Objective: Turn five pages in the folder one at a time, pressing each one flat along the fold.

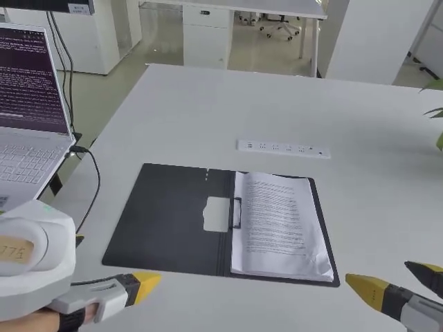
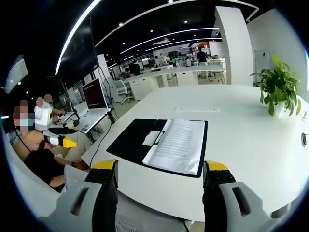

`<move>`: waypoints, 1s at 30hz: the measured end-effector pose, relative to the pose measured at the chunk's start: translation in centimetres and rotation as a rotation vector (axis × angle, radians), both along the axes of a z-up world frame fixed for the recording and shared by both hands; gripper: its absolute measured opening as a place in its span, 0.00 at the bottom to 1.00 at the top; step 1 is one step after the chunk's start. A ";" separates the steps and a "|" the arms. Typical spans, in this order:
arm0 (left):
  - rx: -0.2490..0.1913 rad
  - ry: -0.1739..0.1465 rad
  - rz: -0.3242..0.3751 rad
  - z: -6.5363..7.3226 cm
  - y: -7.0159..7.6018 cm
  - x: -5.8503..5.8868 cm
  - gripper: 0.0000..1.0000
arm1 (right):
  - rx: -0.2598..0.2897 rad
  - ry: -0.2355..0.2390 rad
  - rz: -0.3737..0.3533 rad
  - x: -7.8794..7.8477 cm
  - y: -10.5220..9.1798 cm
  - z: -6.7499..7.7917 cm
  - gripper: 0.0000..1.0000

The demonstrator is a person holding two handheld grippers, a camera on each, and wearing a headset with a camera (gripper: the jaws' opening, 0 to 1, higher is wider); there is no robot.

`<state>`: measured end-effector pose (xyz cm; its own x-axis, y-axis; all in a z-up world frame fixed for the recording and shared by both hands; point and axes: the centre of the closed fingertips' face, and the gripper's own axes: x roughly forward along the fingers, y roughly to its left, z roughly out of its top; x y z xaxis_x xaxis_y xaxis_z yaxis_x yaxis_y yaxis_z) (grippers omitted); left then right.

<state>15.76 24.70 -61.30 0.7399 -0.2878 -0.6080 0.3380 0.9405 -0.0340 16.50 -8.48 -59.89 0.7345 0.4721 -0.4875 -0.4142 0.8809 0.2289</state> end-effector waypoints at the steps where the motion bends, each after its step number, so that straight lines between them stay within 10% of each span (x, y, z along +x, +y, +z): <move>1: -0.001 0.002 0.000 0.0 0.0 0.0 0.77 | 0.001 -0.001 0.000 0.0 0.0 0.0 0.71; 30: -0.006 0.007 0.002 -0.3 -0.2 -0.5 0.78 | 0.009 0.010 -0.003 -0.5 -0.1 -0.7 0.72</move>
<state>15.29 24.46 -61.63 0.7360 -0.2902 -0.6117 0.3362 0.9408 -0.0418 16.03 -8.55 -60.58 0.7308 0.4741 -0.4911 -0.4091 0.8801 0.2408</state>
